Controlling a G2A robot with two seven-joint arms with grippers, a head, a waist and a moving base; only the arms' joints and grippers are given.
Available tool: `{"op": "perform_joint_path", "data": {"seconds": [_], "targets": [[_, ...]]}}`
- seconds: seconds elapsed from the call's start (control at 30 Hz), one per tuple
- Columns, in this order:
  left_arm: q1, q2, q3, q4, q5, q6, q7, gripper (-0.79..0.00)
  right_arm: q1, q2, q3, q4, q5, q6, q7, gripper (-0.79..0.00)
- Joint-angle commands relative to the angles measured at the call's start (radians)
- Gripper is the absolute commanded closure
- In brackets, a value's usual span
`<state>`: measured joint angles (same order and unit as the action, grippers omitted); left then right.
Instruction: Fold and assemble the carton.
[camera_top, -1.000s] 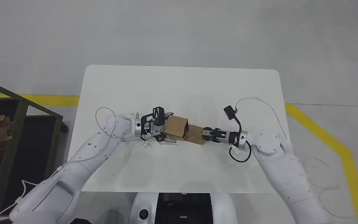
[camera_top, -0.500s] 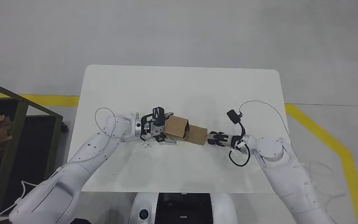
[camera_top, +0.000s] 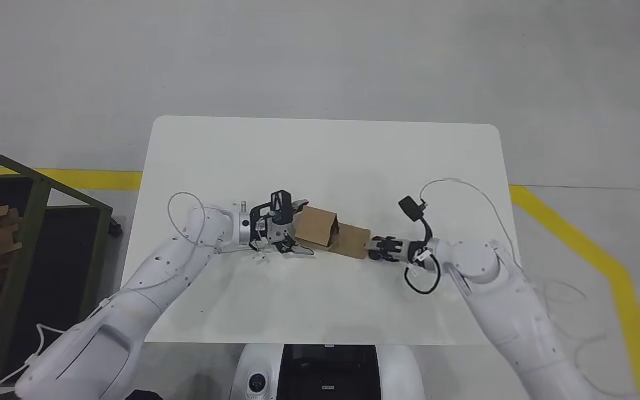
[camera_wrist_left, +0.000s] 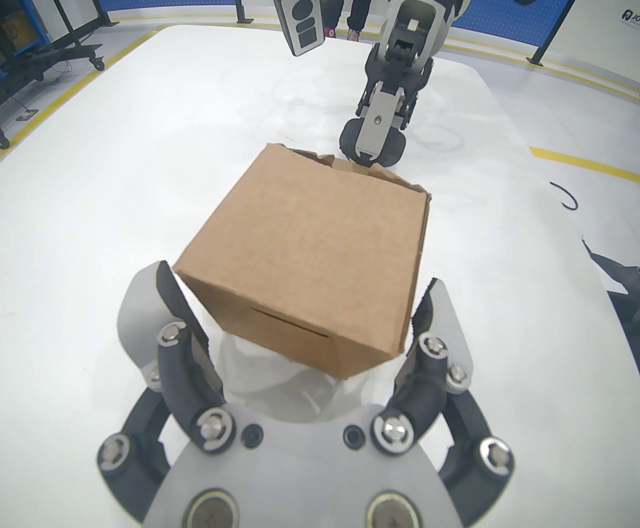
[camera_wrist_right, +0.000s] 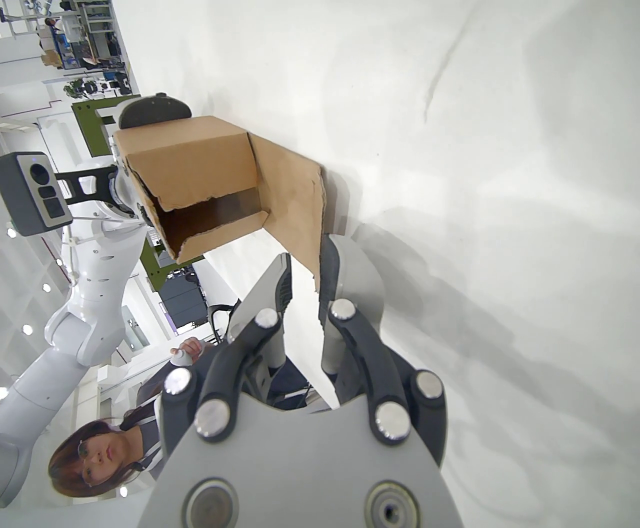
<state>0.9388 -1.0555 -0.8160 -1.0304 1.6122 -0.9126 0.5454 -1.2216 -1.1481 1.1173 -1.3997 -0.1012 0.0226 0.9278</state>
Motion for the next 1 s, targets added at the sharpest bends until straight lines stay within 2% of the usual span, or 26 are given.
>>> {"op": "perform_joint_path", "data": {"seconds": [0.0, 0.37, 0.57, 0.97], "targets": [[0.0, 0.0, 0.0, 0.0, 0.001, 0.0, 0.001, -0.785, 0.011, -0.002, -0.011, 0.014, 0.001, 0.003, 0.003, -0.102], [-0.004, -0.002, 0.005, 0.005, 0.004, -0.006, 0.007, -0.785, 0.057, -0.016, -0.065, 0.071, 0.037, -0.017, 0.009, -0.092], [-0.009, -0.004, 0.009, 0.003, 0.006, -0.006, 0.009, -0.785, 0.089, -0.026, -0.091, 0.103, 0.078, -0.056, 0.02, -0.052], [-0.01, -0.004, 0.01, 0.0, 0.012, -0.005, 0.013, -0.785, 0.101, -0.029, -0.102, 0.065, 0.1, -0.091, 0.02, -0.068]]}}
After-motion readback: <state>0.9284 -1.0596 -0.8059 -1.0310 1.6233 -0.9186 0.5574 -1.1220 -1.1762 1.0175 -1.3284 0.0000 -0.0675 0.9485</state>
